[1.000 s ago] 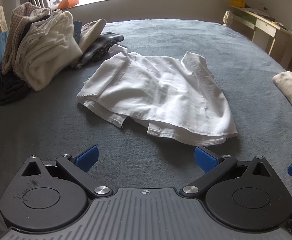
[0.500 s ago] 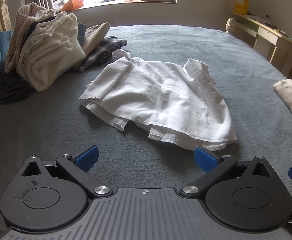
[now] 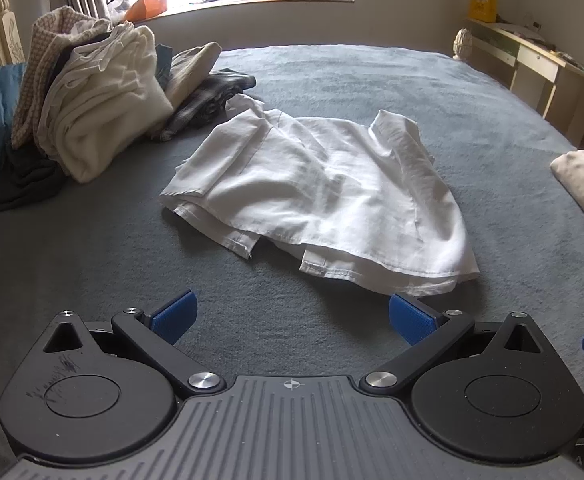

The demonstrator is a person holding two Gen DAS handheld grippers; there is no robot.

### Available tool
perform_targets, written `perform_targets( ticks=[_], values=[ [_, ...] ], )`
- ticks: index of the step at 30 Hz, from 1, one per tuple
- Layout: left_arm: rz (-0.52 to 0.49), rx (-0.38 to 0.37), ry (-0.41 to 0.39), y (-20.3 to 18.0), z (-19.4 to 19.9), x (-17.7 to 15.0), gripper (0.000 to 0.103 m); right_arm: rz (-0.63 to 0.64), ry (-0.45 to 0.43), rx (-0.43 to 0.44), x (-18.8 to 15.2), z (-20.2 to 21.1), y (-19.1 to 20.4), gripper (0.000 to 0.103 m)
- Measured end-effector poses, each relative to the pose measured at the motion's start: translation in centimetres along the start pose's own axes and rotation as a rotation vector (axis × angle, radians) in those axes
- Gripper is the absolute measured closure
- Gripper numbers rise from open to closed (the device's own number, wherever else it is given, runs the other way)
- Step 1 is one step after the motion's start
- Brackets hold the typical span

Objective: Fold clothes

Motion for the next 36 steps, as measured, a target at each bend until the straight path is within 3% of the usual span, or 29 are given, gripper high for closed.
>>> perform_targets(
  ticks=[36],
  values=[
    [0.011, 0.006, 0.035, 0.72, -0.27, 0.12, 0.000, 0.006, 0.007, -0.006, -0.66, -0.34, 0.54, 0.003]
  ],
)
Point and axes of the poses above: each gripper's, at about its wrist camera, not at the fingertips, and z roughly against the way its jaws point, y to its left, x to its top, the point moved 7 cm from there along -z, roughly the way its jaws point, and after that the axes turned 10 degrees about x, right-handed, at the moved point
